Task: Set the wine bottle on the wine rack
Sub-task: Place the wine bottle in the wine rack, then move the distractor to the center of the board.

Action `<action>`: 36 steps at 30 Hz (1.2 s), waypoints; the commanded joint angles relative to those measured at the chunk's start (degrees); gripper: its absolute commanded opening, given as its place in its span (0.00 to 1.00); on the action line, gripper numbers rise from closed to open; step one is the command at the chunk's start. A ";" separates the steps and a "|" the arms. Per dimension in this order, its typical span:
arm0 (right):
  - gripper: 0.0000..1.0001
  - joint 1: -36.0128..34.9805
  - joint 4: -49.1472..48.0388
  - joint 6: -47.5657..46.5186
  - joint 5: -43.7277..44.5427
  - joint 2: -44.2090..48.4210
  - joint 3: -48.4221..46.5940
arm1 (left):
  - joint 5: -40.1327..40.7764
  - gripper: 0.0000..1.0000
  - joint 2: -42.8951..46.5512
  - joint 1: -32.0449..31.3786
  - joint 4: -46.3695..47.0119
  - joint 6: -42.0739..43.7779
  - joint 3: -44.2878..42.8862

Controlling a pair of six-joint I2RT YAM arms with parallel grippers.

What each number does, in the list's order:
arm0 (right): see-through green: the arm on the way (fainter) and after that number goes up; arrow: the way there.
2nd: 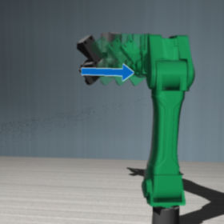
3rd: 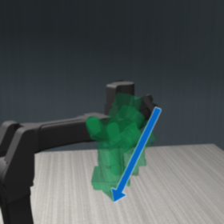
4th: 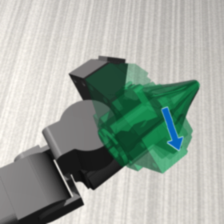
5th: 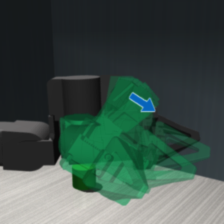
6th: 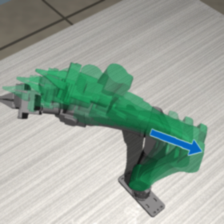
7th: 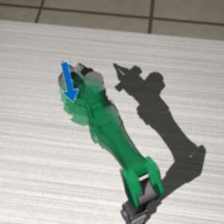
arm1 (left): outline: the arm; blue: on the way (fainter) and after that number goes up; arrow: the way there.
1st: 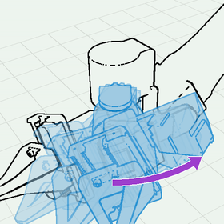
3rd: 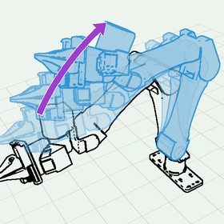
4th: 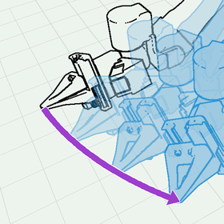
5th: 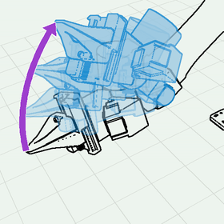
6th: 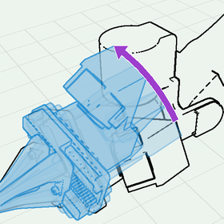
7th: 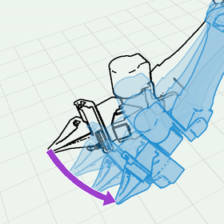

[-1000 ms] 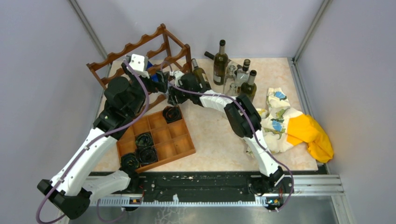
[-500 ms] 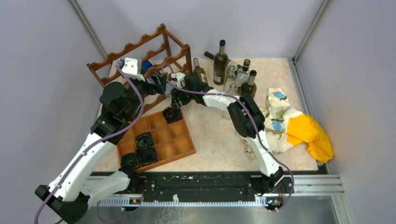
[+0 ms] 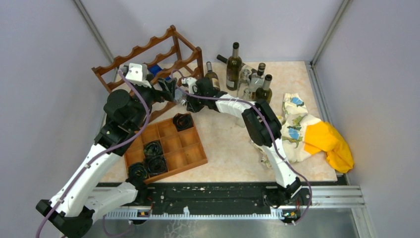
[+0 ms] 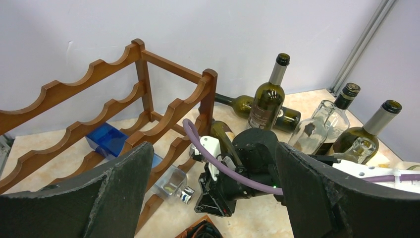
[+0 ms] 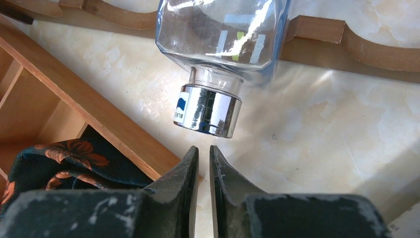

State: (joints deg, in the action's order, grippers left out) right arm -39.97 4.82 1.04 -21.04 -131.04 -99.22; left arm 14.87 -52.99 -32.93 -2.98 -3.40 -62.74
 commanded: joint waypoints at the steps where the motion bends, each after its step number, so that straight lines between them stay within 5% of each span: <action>1: 0.11 0.03 -0.94 -0.78 0.38 -0.22 -4.37 | -0.87 0.98 0.90 0.16 0.28 -0.96 0.12; 16: 0.05 -0.94 -3.27 2.89 2.05 -2.72 -6.93 | -2.10 0.98 0.76 0.19 -0.96 -1.17 -0.35; 25: 0.12 -0.87 -3.57 2.14 2.96 -1.70 -6.07 | -3.58 0.98 1.11 0.20 -1.32 -3.33 -0.13; 36: 0.17 1.08 4.17 -11.08 -7.50 11.16 4.32 | -5.75 0.98 5.66 0.18 -0.21 -13.72 3.99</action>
State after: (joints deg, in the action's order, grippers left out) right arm -39.86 6.74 -4.36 -21.78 -130.08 -97.38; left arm 10.44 -49.80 -32.93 -4.40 -11.05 -60.88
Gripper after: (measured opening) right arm 0.162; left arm 0.983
